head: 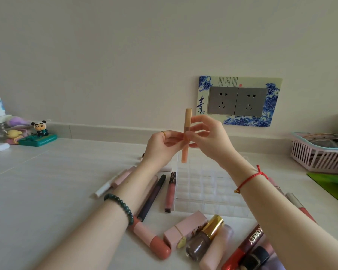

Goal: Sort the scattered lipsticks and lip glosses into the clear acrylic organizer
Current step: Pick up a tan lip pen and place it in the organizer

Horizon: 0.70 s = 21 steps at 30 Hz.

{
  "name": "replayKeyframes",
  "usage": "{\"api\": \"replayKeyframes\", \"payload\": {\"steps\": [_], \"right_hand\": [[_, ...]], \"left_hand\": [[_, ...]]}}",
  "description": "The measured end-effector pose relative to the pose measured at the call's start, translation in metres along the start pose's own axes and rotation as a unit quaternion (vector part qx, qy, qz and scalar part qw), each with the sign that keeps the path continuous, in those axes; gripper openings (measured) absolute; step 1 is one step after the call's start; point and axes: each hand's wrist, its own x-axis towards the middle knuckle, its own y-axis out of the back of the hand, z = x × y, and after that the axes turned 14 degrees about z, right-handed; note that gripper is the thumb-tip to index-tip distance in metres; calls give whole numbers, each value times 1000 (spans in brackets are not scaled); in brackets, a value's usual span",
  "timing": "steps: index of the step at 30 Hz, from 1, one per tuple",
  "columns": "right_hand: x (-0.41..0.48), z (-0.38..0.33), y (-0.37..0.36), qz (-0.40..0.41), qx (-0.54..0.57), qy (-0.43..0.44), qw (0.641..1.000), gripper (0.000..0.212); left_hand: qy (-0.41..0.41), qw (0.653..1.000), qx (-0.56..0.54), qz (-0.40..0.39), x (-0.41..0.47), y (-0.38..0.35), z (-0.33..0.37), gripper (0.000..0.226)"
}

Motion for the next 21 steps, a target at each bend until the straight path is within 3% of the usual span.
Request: {"api": "replayKeyframes", "payload": {"steps": [21], "right_hand": [[-4,9,-4,-30,-76,-24,996,20]], "left_hand": [[-2,998,35,-56,4,6,-15,13]]}}
